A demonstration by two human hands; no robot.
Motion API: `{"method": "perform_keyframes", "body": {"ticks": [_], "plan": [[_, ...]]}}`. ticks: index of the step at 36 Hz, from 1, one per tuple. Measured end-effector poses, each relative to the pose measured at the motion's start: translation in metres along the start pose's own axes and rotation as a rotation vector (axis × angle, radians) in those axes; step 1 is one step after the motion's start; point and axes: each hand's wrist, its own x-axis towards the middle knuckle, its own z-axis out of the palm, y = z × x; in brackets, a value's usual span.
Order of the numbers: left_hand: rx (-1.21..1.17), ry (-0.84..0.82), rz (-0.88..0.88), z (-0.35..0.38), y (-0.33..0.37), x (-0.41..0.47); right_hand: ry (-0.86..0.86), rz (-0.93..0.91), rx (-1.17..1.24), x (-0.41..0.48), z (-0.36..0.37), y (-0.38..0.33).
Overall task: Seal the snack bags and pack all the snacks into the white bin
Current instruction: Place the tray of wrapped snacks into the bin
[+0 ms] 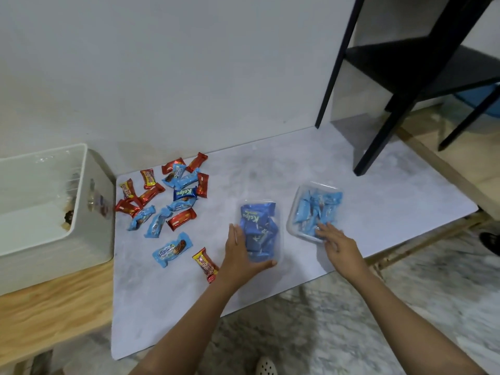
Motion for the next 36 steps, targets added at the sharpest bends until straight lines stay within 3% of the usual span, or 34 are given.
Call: {"method": "perform_keyframes", "body": {"ticks": [7, 12, 17, 29, 36], "plan": [[-0.014, -0.015, -0.004, -0.009, -0.005, -0.001, 0.198, 0.119, -0.001, 0.012, -0.013, -0.009], [-0.09, -0.095, -0.002, -0.012, -0.005, -0.003, 0.068, 0.501, 0.28, 0.019, -0.006, -0.024], [-0.222, -0.078, 0.032, -0.01, 0.005, -0.008, 0.144, 0.637, 0.35, 0.022, -0.005, -0.024], [-0.349, -0.03, 0.073, -0.008, 0.007, 0.003, 0.217, 0.585, 0.449, 0.036, -0.04, -0.044], [-0.369, 0.016, 0.087, -0.006, 0.009, 0.012, 0.111, 0.462, 0.438, 0.036, -0.023, -0.076]]}}
